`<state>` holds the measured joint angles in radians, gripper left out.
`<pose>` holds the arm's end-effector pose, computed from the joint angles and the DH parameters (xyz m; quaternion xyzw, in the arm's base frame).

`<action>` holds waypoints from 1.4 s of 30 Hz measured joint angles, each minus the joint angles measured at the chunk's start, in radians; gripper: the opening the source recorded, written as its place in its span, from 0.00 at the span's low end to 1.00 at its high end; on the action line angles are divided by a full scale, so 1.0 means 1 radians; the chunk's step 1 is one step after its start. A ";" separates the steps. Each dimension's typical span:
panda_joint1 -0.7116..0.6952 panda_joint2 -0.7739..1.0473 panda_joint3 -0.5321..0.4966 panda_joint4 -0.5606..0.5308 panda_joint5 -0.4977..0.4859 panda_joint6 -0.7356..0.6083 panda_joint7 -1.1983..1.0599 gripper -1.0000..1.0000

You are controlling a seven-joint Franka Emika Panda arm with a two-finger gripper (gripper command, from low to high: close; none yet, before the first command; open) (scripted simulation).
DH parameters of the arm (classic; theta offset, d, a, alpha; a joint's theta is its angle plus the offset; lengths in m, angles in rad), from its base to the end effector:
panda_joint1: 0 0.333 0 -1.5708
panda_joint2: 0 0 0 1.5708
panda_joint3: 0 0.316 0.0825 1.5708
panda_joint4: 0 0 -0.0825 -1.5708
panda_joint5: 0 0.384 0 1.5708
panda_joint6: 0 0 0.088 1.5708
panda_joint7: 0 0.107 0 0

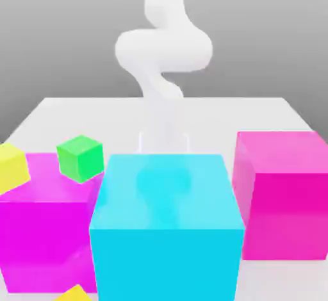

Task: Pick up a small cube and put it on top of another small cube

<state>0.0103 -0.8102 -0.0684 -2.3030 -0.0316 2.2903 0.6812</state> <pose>0.3419 -0.0320 0.7101 -0.8614 0.3282 -0.3653 0.1302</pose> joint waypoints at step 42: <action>0.923 0.355 -1.718 -0.110 -0.587 0.226 -1.866 0.50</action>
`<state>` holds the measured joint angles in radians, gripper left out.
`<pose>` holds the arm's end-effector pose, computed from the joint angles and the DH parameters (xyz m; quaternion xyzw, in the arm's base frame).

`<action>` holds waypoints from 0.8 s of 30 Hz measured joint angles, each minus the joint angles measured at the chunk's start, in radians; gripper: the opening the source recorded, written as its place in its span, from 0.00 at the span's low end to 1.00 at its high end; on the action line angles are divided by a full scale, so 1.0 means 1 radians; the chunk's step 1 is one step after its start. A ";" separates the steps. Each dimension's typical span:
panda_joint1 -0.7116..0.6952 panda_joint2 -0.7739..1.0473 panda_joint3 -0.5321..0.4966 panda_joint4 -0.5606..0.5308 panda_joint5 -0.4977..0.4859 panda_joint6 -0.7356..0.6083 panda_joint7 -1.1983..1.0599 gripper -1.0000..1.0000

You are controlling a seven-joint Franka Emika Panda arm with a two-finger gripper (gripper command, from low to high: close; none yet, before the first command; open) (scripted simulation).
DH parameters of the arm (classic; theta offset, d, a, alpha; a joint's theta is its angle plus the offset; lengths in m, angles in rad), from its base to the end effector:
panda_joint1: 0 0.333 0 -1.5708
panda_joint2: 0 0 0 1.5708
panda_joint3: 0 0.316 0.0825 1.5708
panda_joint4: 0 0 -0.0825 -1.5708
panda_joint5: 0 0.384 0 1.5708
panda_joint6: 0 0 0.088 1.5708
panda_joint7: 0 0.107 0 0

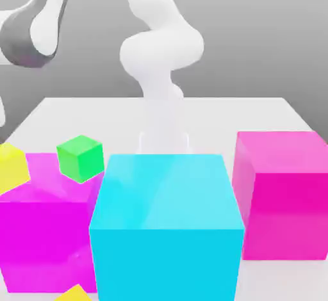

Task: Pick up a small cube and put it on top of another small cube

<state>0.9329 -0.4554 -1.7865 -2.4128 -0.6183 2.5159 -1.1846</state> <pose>0.3403 -0.3581 0.2758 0.9201 0.3862 0.0586 0.0275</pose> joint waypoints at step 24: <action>0.067 -0.063 -0.078 0.006 -0.174 -0.077 -0.052 0.00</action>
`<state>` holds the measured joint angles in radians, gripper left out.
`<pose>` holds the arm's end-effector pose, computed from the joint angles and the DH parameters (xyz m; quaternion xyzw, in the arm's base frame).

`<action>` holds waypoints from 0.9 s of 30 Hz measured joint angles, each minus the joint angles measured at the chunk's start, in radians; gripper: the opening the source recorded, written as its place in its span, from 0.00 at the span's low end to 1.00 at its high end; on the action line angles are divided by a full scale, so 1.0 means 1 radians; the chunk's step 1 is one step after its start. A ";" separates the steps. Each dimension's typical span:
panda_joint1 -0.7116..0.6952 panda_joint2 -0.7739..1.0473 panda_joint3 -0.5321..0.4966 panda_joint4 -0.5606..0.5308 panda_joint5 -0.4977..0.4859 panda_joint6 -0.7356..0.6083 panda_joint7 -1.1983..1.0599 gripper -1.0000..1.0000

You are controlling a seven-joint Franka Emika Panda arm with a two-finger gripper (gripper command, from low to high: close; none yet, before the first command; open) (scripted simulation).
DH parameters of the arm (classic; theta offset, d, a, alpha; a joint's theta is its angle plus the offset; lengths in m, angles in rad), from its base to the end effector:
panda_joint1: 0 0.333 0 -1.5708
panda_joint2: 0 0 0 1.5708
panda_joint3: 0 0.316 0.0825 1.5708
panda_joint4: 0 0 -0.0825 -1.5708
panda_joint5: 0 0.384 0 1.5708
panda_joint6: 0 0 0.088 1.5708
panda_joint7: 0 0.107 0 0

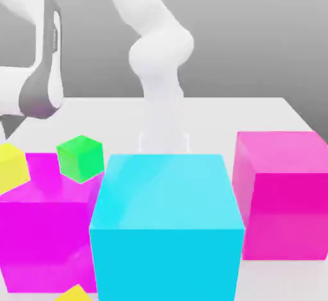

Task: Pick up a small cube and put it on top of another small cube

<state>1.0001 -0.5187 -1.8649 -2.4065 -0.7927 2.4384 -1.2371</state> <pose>0.3336 -0.3530 0.2465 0.8837 0.4677 0.0103 0.0136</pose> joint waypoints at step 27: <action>-0.454 -0.122 1.046 0.019 0.303 -0.535 0.535 0.00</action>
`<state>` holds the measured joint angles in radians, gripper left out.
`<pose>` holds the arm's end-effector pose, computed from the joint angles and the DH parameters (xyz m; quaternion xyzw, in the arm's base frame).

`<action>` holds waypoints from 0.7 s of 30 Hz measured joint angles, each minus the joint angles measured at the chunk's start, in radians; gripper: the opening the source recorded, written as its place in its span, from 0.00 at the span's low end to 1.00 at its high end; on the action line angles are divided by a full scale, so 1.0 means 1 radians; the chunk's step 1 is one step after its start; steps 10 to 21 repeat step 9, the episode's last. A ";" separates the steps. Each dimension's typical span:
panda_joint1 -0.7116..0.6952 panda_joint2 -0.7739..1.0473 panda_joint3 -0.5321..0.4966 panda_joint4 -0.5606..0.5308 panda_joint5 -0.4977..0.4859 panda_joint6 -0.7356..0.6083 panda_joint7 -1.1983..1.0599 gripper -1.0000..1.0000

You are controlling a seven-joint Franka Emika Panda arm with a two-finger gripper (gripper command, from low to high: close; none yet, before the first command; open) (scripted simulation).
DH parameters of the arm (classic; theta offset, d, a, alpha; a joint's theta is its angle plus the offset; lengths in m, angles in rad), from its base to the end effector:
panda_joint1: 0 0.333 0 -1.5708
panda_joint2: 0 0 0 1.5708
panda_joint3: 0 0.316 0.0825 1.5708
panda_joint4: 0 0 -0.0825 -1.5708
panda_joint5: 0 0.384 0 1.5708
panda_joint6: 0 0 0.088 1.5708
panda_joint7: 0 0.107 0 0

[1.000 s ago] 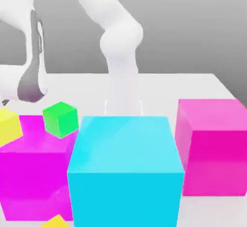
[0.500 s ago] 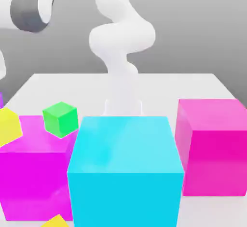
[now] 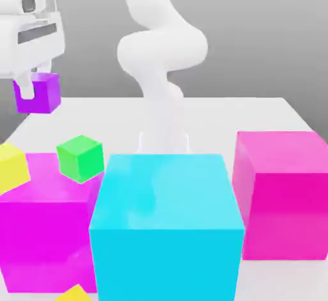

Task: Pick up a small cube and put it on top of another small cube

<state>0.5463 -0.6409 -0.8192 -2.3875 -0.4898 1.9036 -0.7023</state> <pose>0.3867 -0.1682 0.4678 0.9393 0.3428 0.0087 0.0099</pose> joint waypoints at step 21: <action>0.037 0.071 -0.051 -0.100 0.008 0.140 0.047 1.00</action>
